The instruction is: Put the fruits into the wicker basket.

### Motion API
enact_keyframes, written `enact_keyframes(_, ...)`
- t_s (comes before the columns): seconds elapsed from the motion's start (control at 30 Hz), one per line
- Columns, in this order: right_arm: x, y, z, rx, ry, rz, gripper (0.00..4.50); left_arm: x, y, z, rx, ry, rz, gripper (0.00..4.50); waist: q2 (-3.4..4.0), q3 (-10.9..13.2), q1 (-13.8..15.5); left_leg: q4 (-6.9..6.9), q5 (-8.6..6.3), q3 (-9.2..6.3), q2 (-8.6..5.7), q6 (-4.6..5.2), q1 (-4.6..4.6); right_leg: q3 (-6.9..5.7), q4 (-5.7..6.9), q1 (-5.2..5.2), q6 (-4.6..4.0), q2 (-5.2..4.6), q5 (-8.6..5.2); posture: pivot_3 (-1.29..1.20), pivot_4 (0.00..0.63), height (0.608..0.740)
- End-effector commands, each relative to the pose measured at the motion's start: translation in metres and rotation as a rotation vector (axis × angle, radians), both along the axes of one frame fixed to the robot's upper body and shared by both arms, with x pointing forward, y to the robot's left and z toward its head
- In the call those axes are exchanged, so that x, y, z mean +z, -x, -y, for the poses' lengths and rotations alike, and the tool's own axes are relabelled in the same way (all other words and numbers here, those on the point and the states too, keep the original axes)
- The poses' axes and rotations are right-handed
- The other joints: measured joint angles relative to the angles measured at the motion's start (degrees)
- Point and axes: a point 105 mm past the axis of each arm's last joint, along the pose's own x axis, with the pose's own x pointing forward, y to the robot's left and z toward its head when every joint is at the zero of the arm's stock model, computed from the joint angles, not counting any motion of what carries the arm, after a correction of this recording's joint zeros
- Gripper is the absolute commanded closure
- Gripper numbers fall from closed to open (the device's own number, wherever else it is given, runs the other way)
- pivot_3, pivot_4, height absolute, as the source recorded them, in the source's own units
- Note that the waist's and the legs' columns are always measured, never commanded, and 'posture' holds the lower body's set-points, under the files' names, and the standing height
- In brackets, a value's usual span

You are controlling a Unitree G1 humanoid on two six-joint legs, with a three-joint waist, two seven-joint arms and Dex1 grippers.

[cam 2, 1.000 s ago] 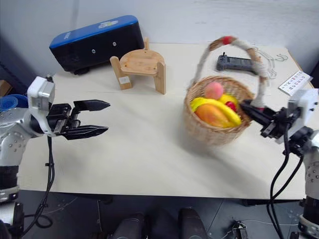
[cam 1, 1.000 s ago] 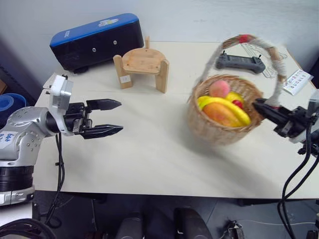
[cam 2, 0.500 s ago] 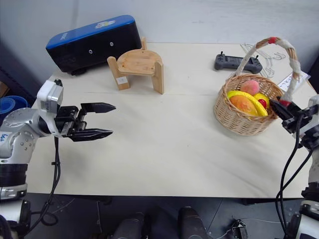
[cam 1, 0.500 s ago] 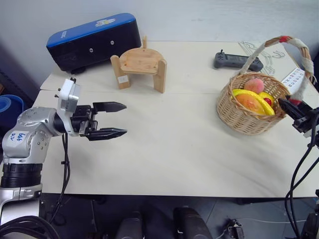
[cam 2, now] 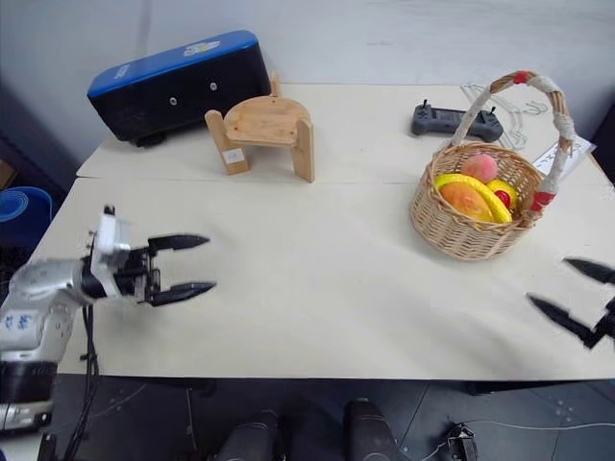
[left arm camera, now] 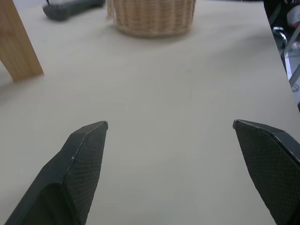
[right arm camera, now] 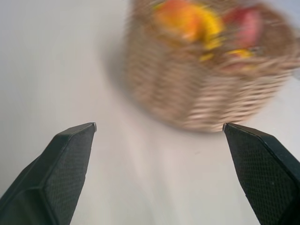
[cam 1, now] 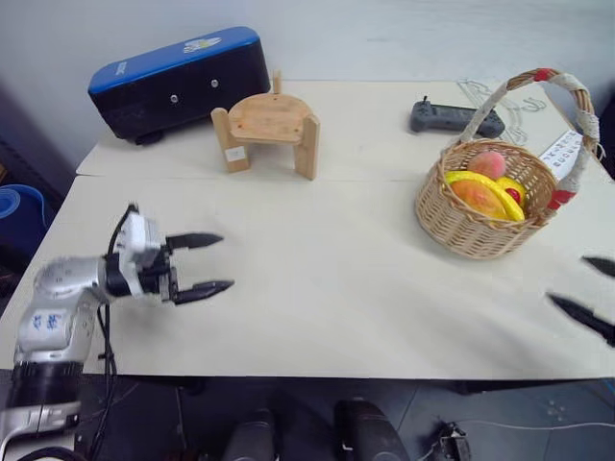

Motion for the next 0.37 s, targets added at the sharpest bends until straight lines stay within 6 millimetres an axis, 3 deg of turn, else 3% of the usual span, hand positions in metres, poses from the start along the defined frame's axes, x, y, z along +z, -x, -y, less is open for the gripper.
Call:
enact_keyframes(0.03, 0.002, -0.012, -0.044, 0.189, 0.023, 0.082, 0.02, -0.004, 0.011, -0.005, 0.020, -0.096, 0.079, 0.00, -0.02, 0.0, -0.4, 0.01, 0.01, 0.03, 0.04, -0.01, 0.04, 0.01, -0.02, 0.02, -0.02, -0.01, 0.01, 0.00, 0.150, 0.740)
enact_keyframes(0.2, -0.023, -0.035, -0.104, 0.375, -0.025, 0.141, 0.02, -0.017, 0.016, 0.001, 0.074, -0.125, 0.117, 0.00, -0.03, 0.0, 0.1, -0.04, 0.00, 0.00, 0.05, -0.07, 0.44, -0.04, 0.06, 0.33, -0.09, -0.08, 0.05, 0.00, 0.150, 0.740)
enact_keyframes(0.37, -0.035, -0.053, -0.129, 0.436, -0.041, 0.187, 0.02, -0.010, 0.011, 0.009, 0.119, -0.077, 0.184, 0.00, -0.01, 0.0, 0.9, -0.04, -0.03, -0.14, 0.01, -0.09, 0.48, -0.18, 0.05, 0.44, -0.09, -0.18, 0.06, 0.00, 0.150, 0.740)
